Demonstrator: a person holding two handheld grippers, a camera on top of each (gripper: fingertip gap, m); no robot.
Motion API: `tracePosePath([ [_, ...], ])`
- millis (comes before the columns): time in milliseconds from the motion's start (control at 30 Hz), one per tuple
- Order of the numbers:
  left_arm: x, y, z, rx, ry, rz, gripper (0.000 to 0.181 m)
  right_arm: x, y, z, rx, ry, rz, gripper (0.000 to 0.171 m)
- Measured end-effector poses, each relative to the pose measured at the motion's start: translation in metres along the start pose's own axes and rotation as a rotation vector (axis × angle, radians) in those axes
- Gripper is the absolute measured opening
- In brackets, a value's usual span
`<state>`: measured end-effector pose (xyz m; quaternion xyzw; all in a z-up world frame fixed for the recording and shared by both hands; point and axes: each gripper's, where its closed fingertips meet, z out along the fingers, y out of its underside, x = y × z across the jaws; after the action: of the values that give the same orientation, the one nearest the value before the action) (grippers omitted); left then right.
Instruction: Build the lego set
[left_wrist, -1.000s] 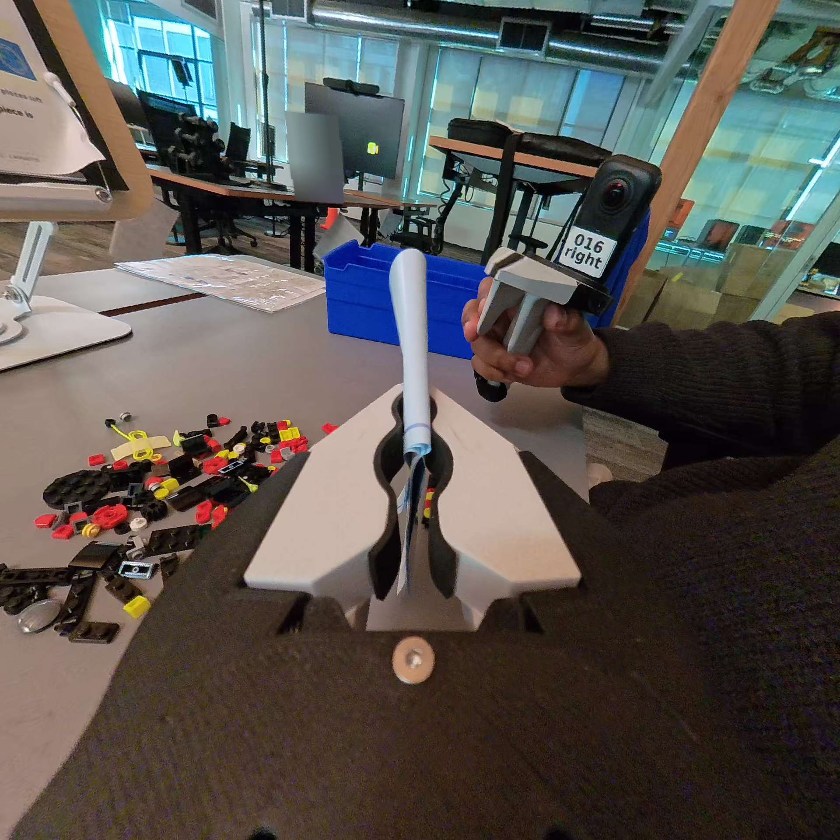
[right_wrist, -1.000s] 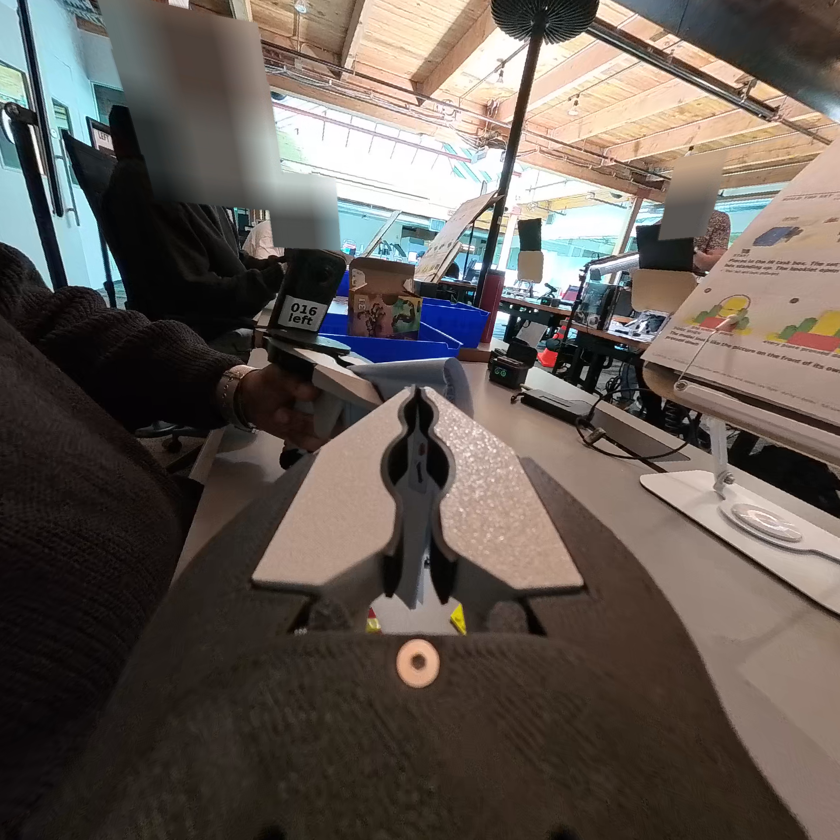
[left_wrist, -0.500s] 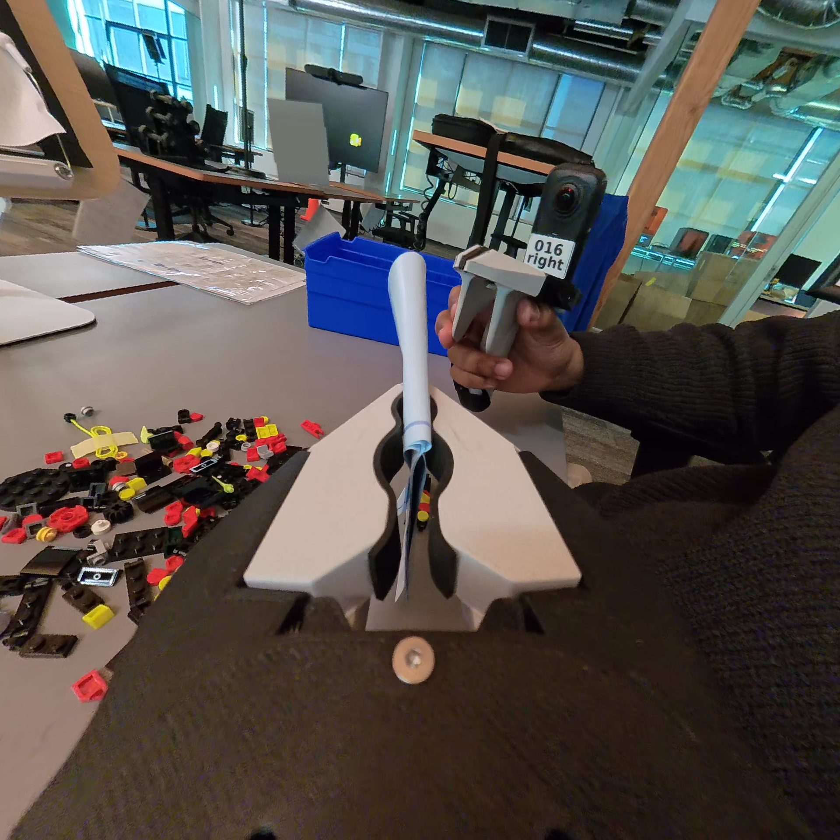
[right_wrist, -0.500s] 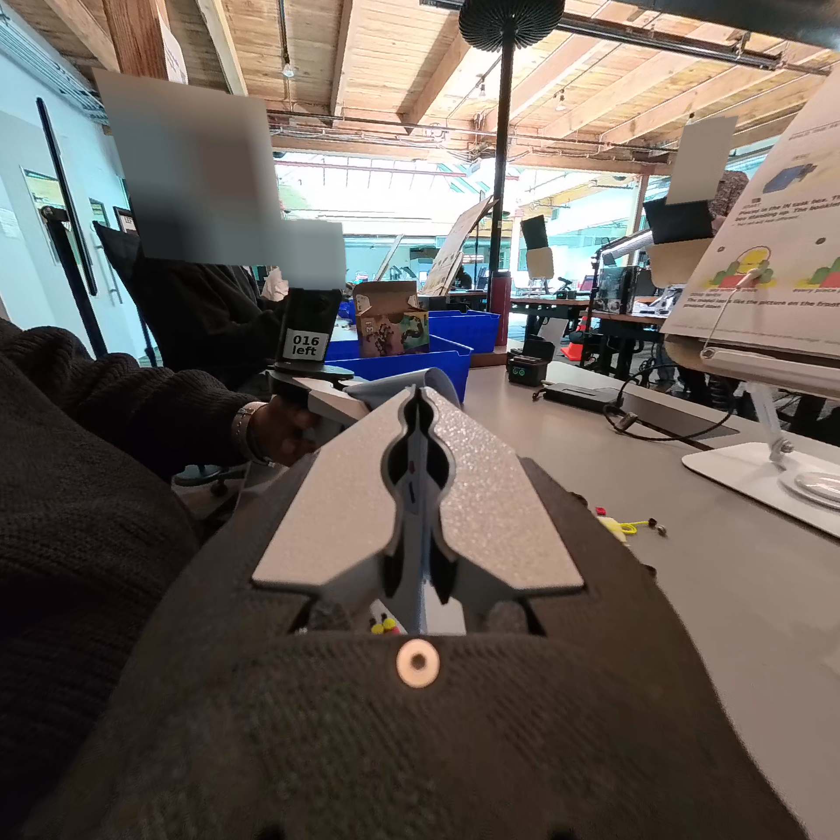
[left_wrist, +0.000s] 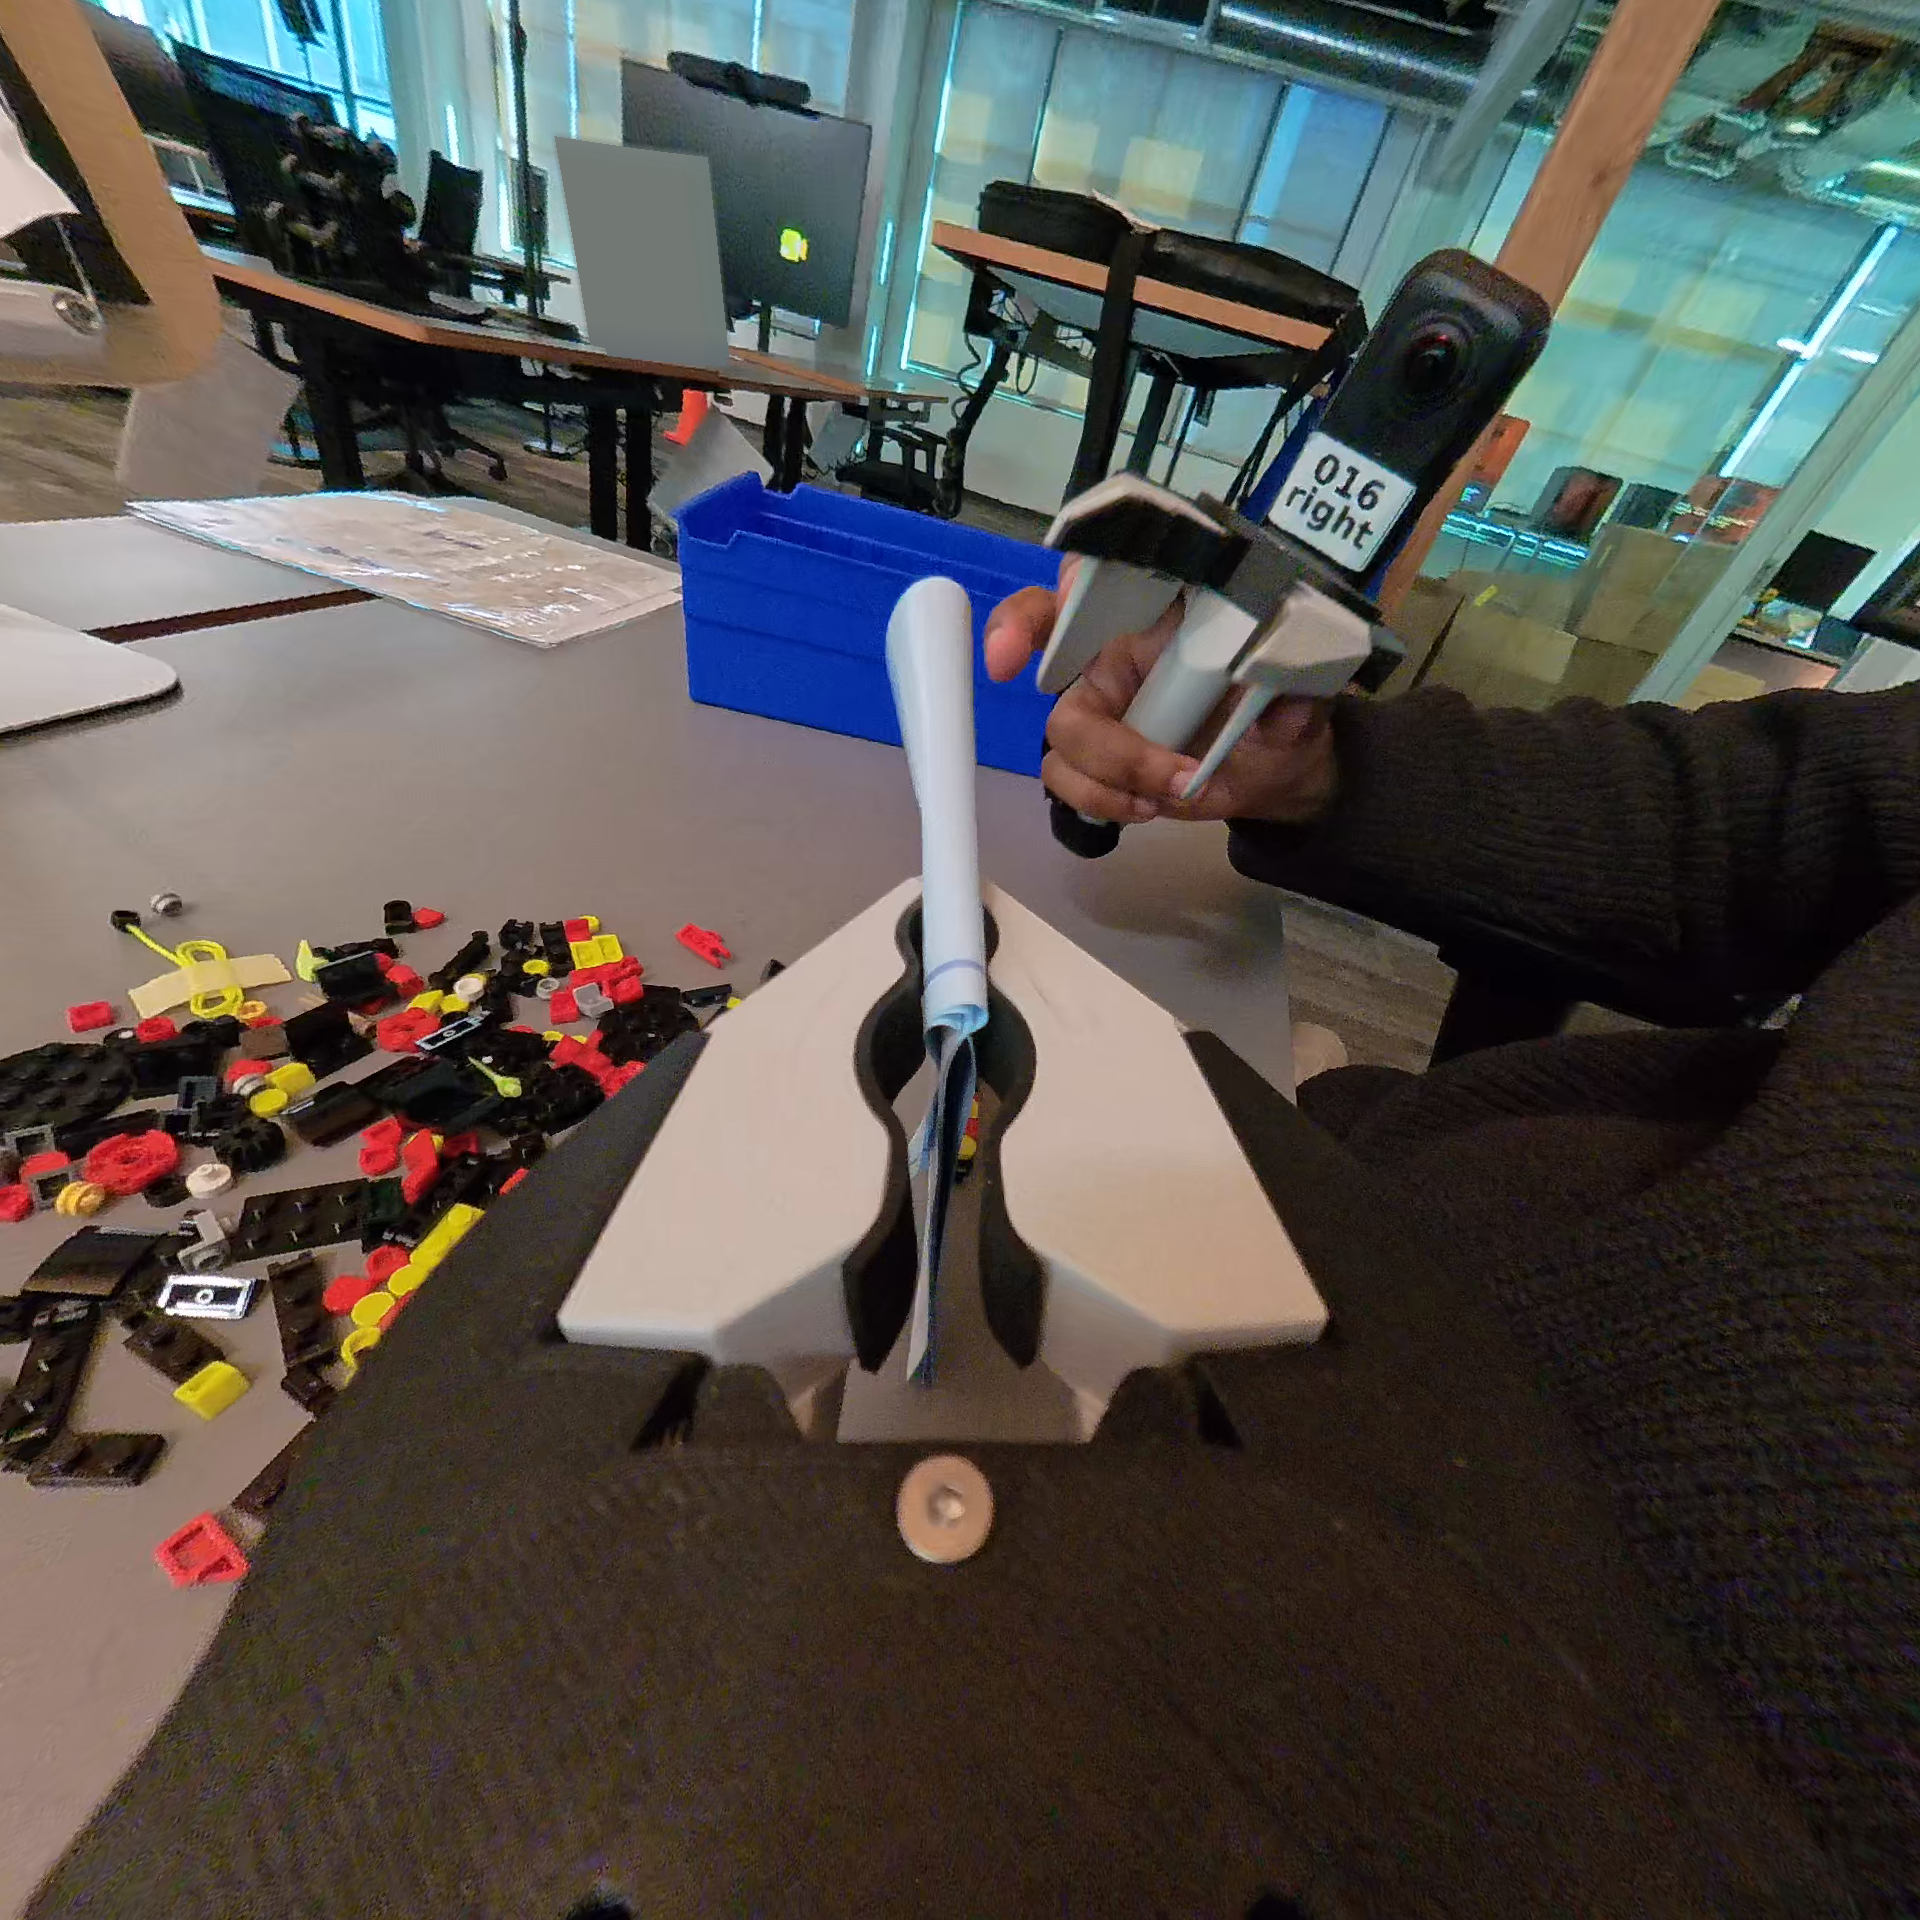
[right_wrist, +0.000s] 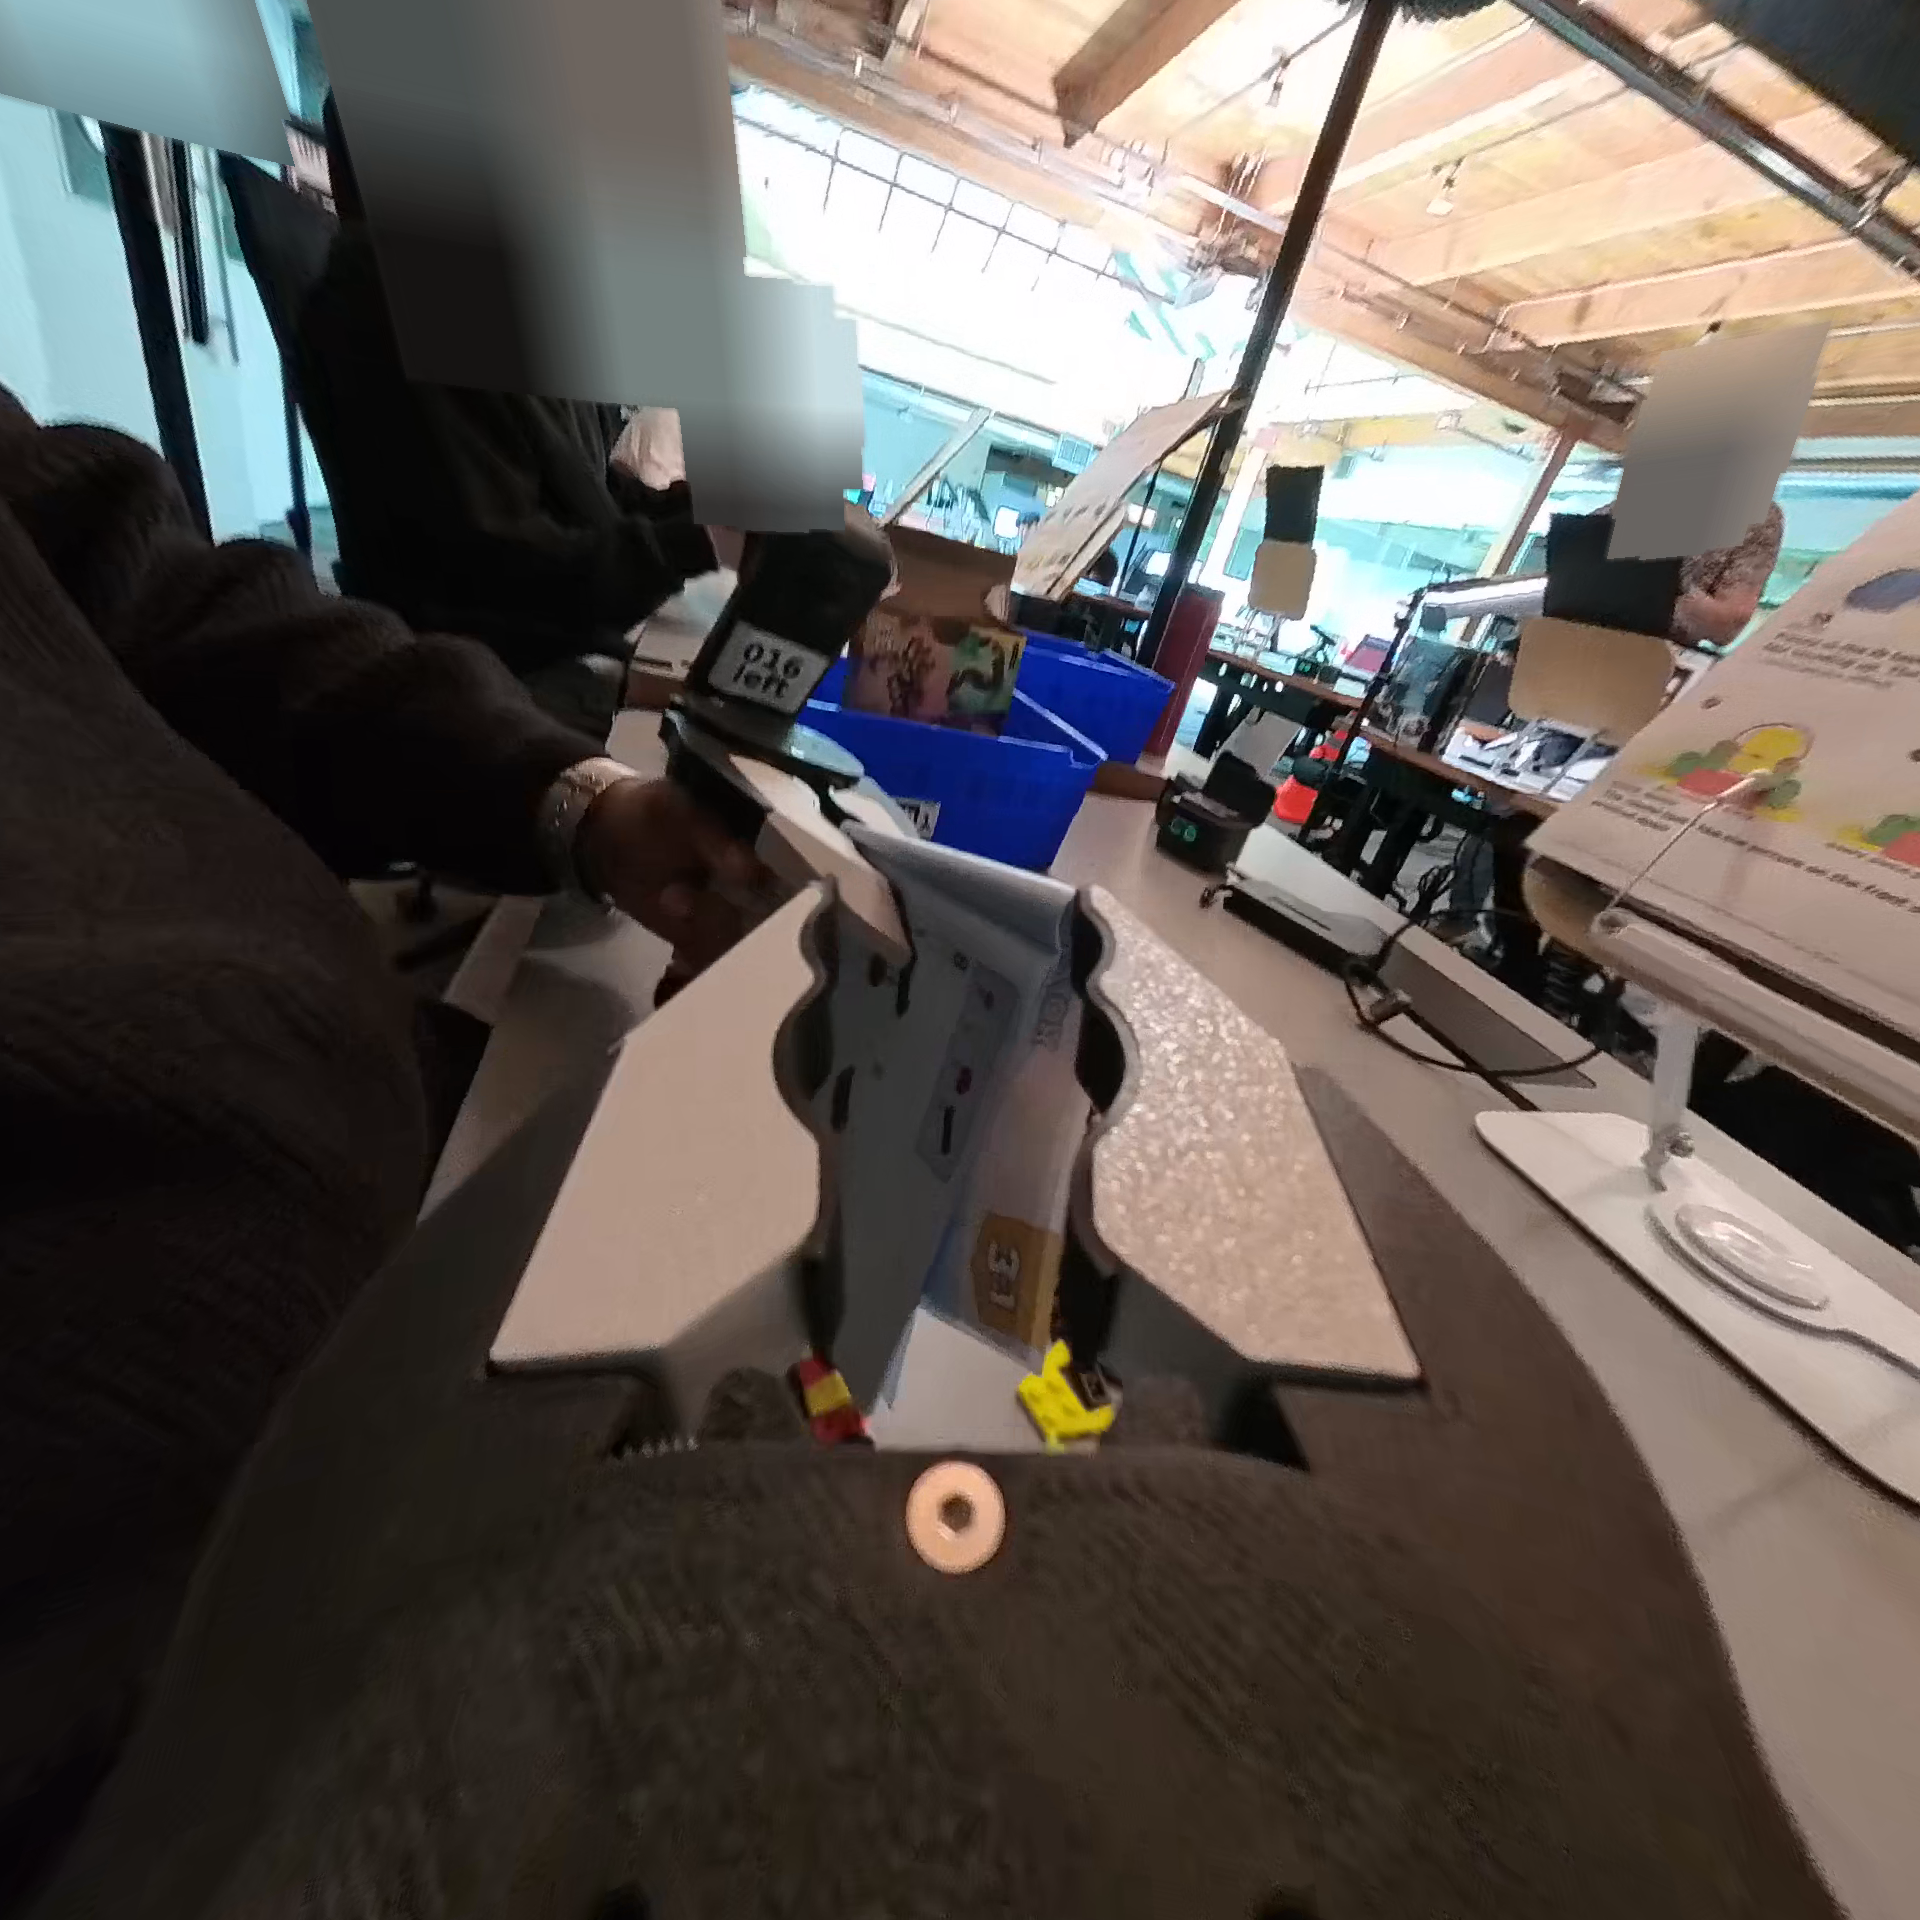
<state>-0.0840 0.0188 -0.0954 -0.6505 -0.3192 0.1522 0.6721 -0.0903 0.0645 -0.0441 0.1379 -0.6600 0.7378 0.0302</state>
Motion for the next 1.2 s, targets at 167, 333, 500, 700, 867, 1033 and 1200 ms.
tracePosePath([
  [167, 0.008, 0.005, 0.001, -0.035, 0.044, 0.007, 0.0, -0.005, 0.015, 0.005, -0.068, -0.013, -0.057, 0.043],
  [333, 0.023, 0.006, 0.003, -0.037, 0.148, -0.063, 0.0, -0.006, 0.023, 0.008, -0.103, 0.017, -0.166, 0.04],
  [500, 0.03, 0.004, 0.0, -0.025, 0.204, -0.09, 0.0, -0.008, 0.021, 0.011, -0.076, 0.004, -0.078, 0.043],
  [700, 0.035, 0.006, 0.001, -0.036, 0.231, -0.095, 0.0, -0.006, 0.017, 0.009, -0.057, 0.006, -0.055, 0.04],
  [867, 0.039, 0.01, 0.002, -0.054, 0.245, -0.077, 0.0, -0.012, 0.02, 0.011, -0.073, -0.015, -0.064, 0.04],
  [1033, 0.042, 0.01, 0.002, -0.053, 0.255, -0.066, 0.0, -0.016, 0.023, 0.012, -0.078, -0.036, -0.058, 0.032],
  [1200, 0.043, 0.008, 0.001, -0.044, 0.262, -0.065, 0.001, -0.019, 0.02, 0.011, -0.056, -0.071, -0.006, 0.015],
])
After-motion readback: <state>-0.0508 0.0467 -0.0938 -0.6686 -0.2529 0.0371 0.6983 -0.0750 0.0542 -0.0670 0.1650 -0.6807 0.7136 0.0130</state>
